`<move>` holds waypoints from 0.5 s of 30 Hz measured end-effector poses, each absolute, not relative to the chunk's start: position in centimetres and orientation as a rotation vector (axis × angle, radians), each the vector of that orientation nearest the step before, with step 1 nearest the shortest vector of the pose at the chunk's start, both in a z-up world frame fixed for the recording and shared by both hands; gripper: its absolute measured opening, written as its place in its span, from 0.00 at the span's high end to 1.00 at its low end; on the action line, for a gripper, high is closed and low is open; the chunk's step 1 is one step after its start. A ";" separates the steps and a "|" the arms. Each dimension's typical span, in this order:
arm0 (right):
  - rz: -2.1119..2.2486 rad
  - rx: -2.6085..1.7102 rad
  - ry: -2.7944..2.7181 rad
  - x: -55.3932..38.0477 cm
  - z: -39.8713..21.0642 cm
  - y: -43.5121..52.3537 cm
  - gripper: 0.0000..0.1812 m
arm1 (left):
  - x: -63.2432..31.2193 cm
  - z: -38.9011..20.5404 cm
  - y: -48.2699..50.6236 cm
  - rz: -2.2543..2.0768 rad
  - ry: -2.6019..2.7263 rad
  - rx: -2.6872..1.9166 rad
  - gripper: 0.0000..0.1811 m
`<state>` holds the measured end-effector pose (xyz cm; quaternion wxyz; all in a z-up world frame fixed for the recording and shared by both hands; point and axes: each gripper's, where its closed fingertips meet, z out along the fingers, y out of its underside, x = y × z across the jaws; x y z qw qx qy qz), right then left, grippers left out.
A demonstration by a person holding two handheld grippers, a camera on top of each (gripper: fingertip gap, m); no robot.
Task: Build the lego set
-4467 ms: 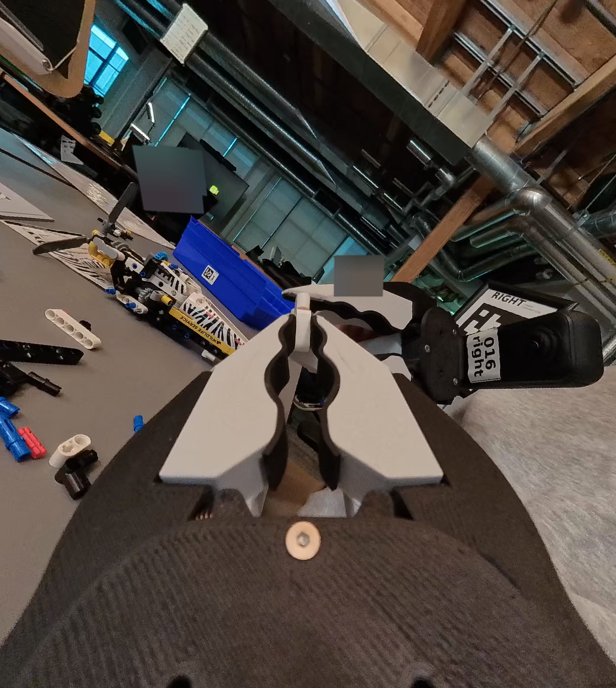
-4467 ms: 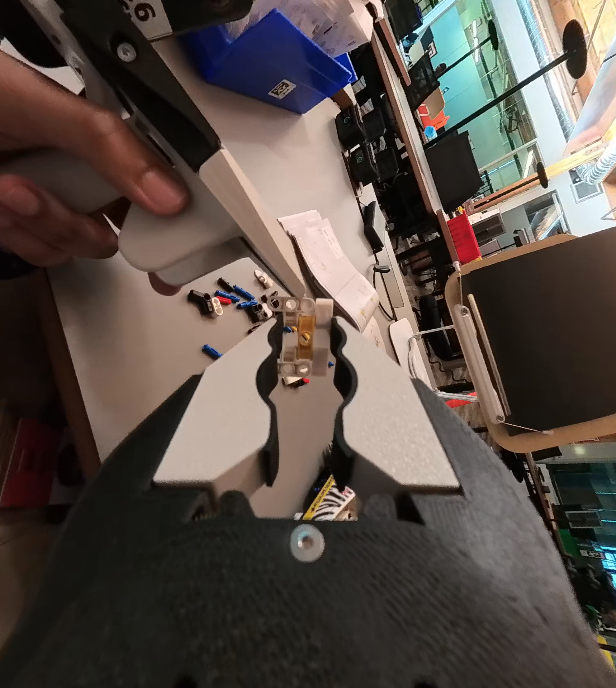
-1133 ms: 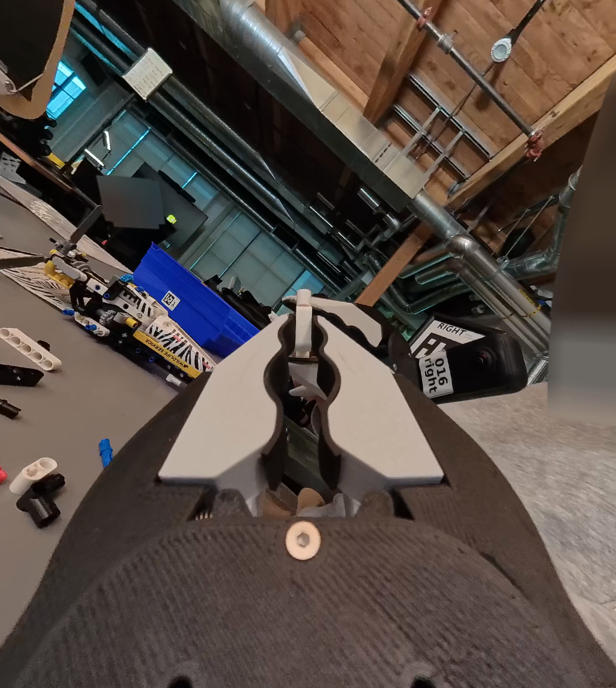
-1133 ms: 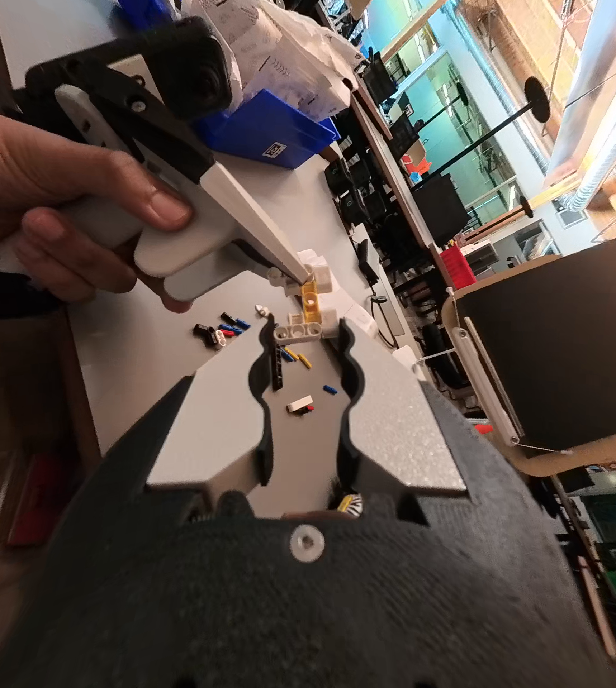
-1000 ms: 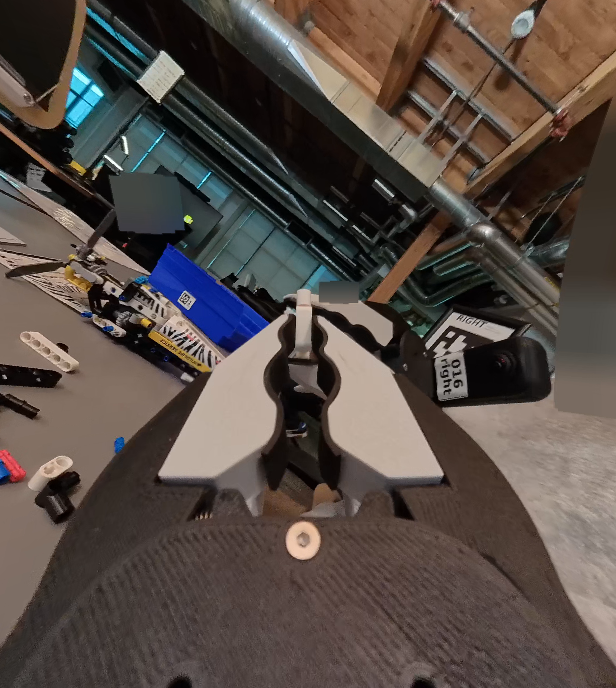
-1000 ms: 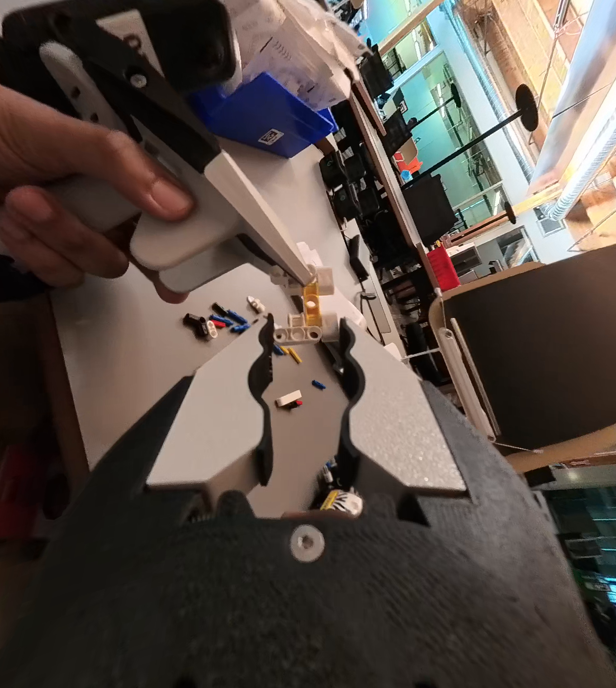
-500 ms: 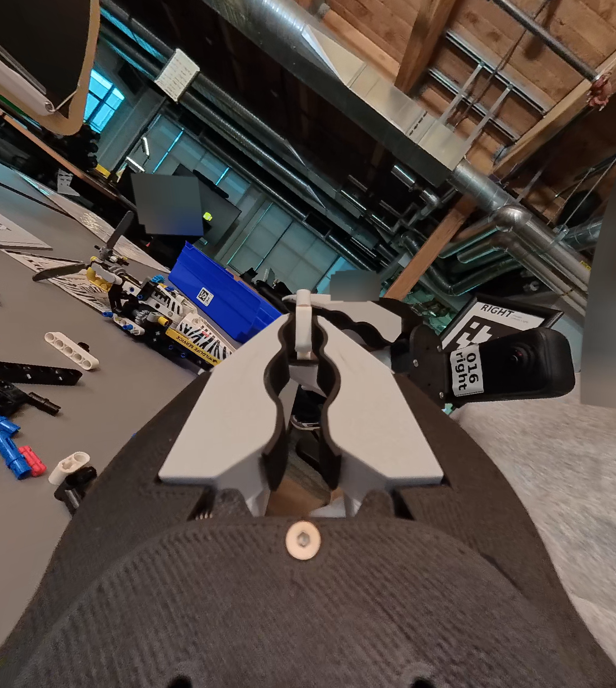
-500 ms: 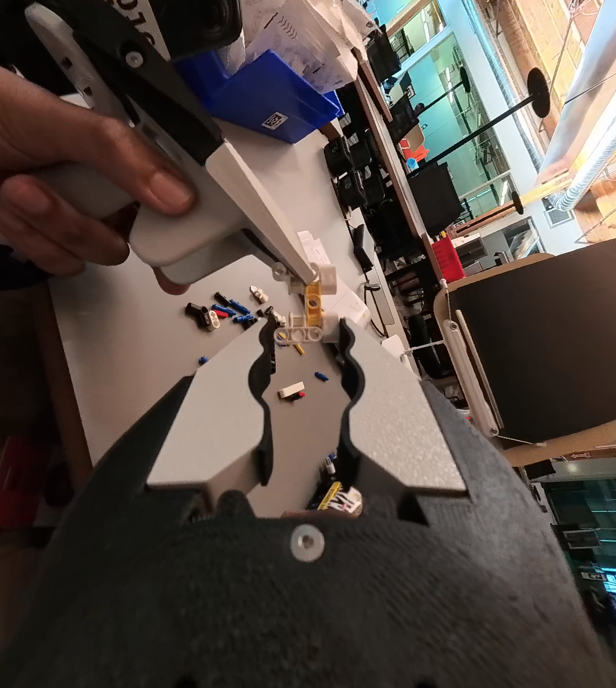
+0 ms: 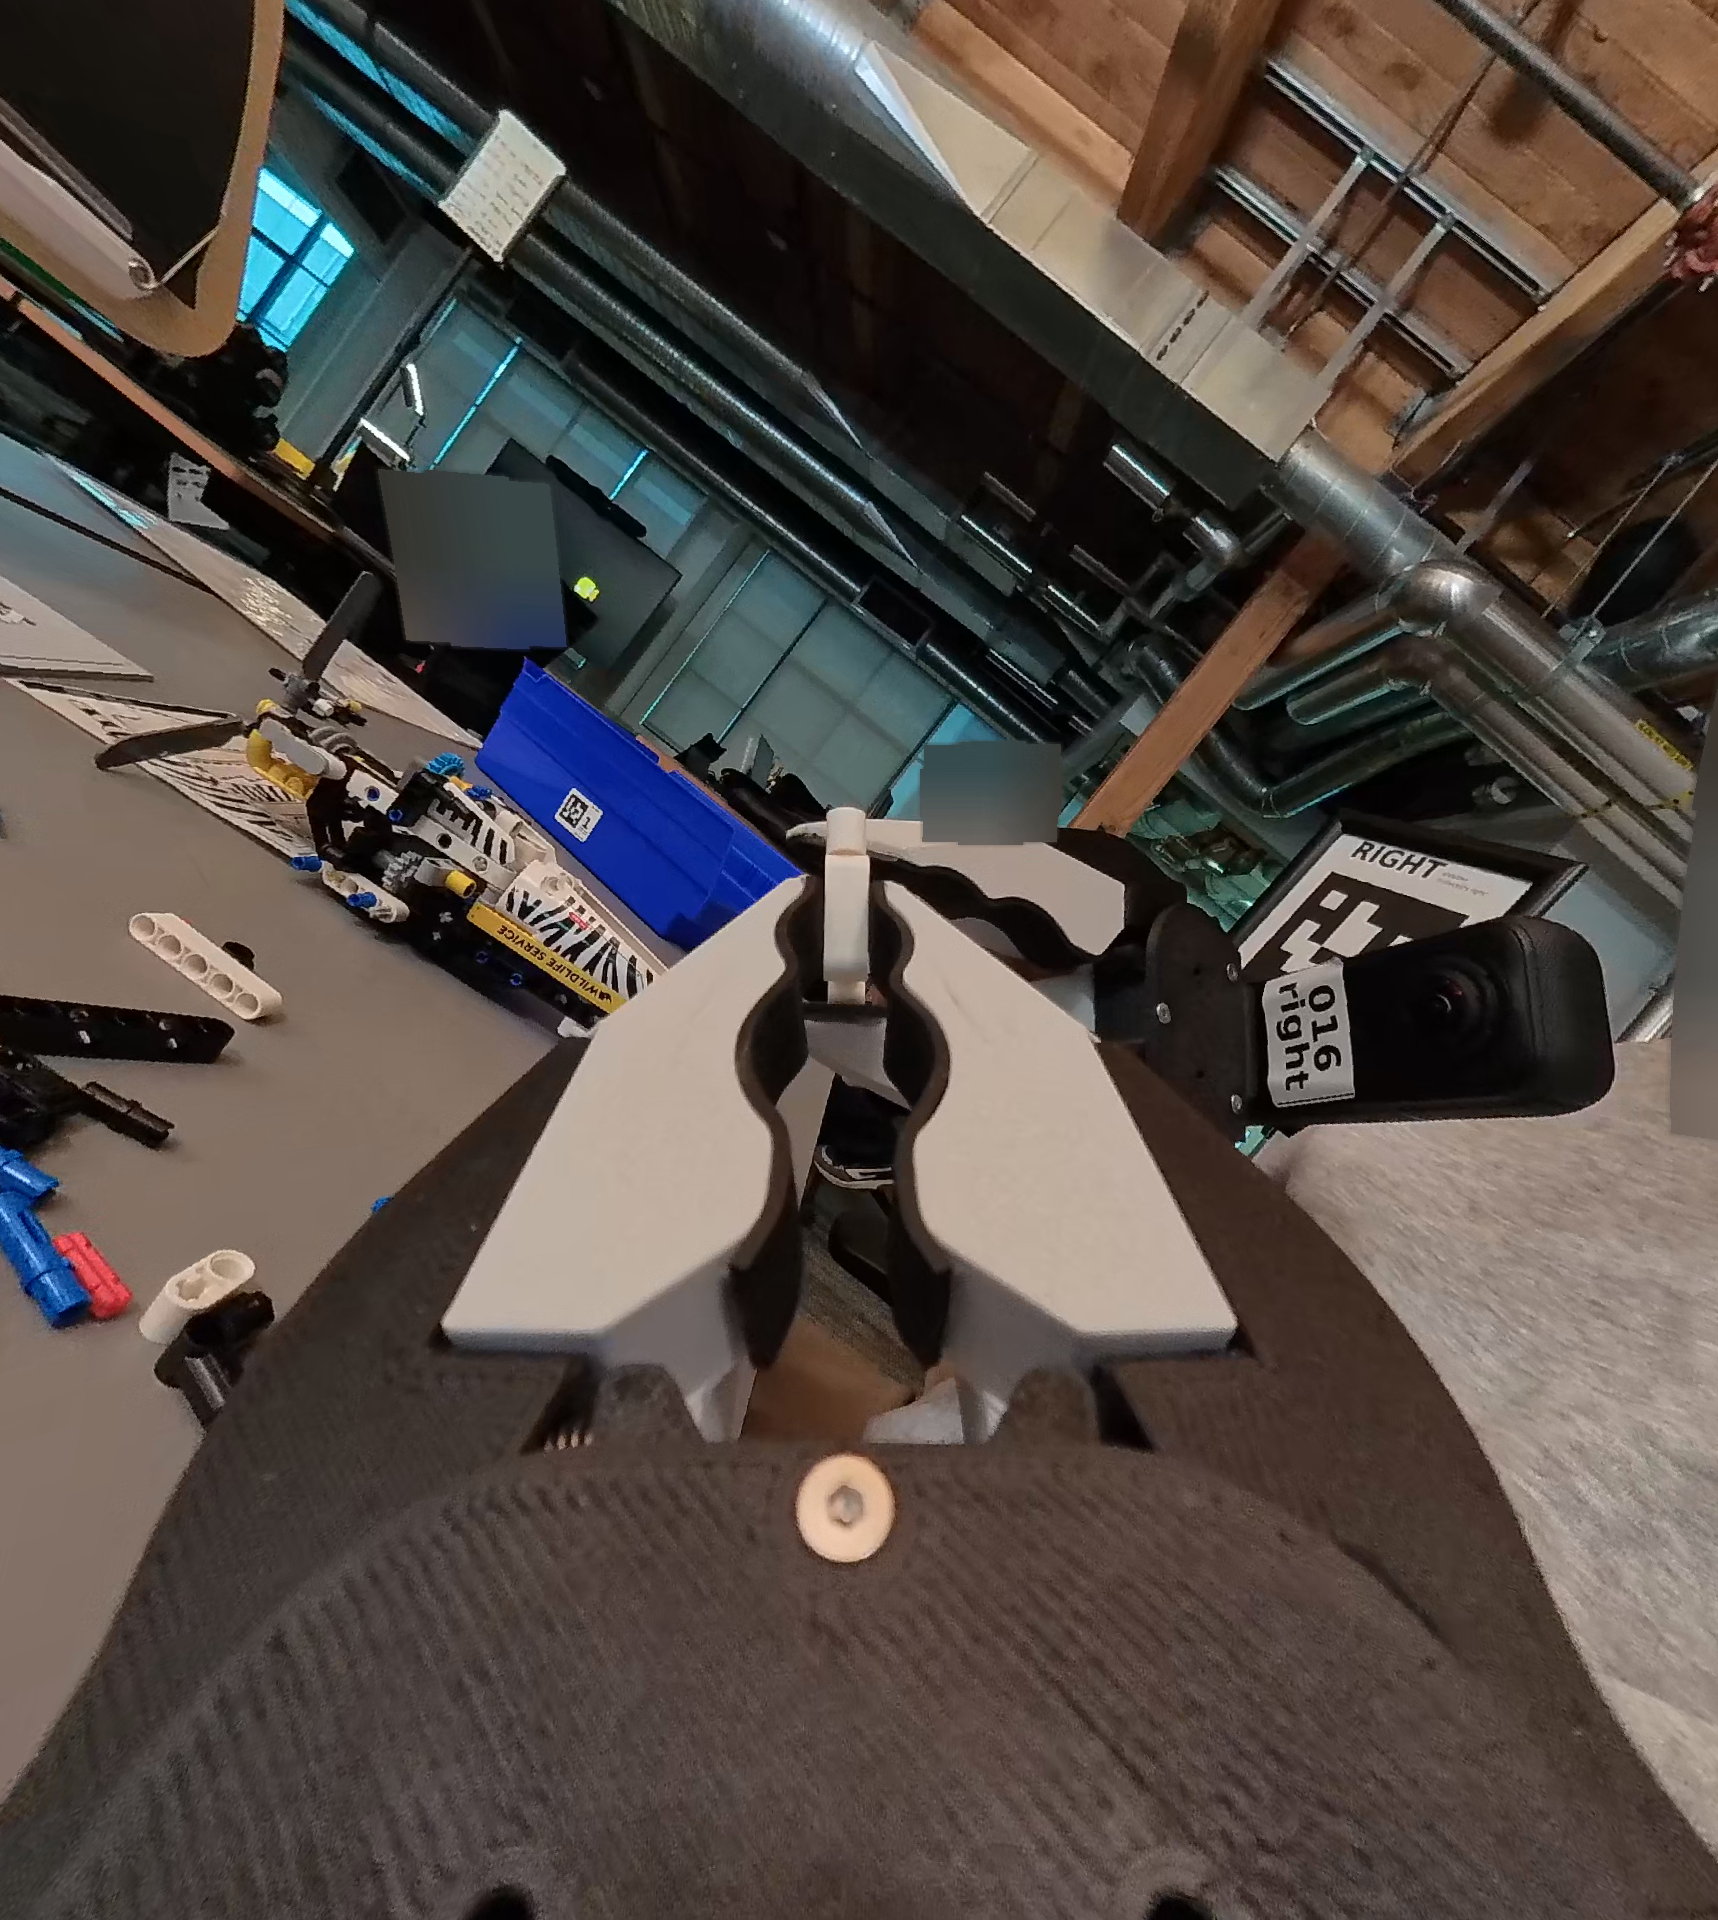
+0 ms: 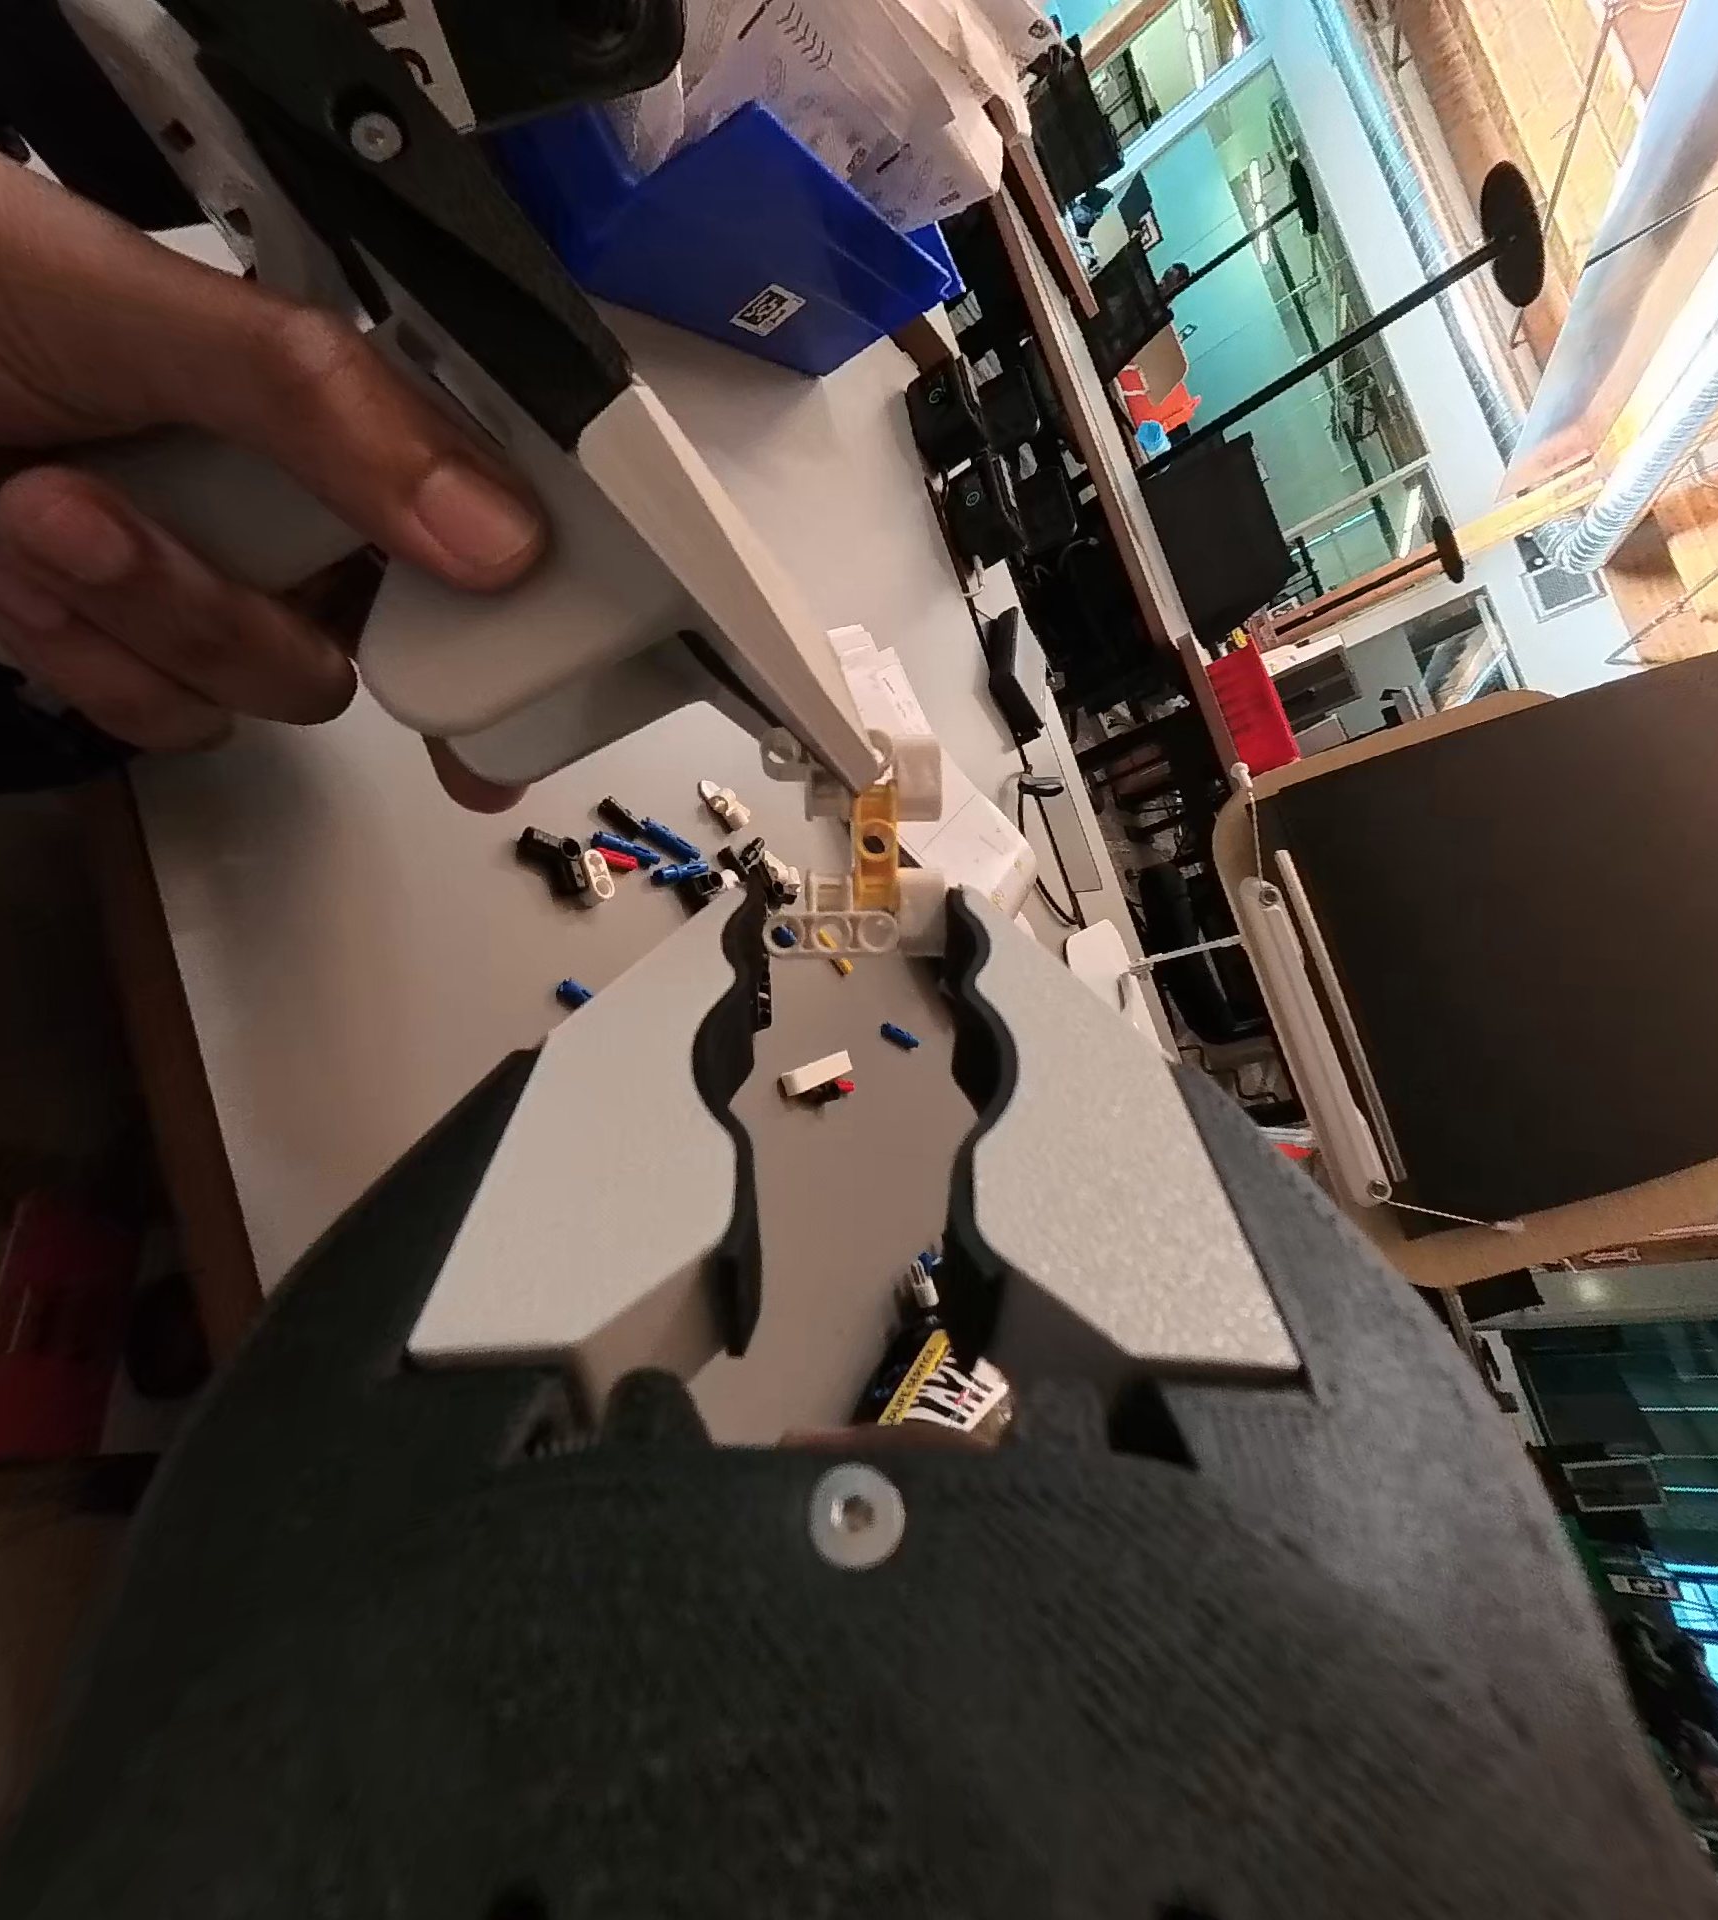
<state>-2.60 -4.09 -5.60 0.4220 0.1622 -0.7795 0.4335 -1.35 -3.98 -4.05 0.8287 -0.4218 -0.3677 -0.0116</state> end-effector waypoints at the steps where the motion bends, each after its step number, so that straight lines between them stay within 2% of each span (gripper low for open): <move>1: 1.087 0.407 -1.950 -2.6 -5.6 -4.1 0.82 | -1.4 -4.1 -4.0 -0.025 -0.781 -0.895 0.97; 15: 1.251 0.335 -1.980 -1.1 -4.3 -5.2 0.84 | -2.4 -4.7 -4.4 -0.054 -0.874 -0.850 0.97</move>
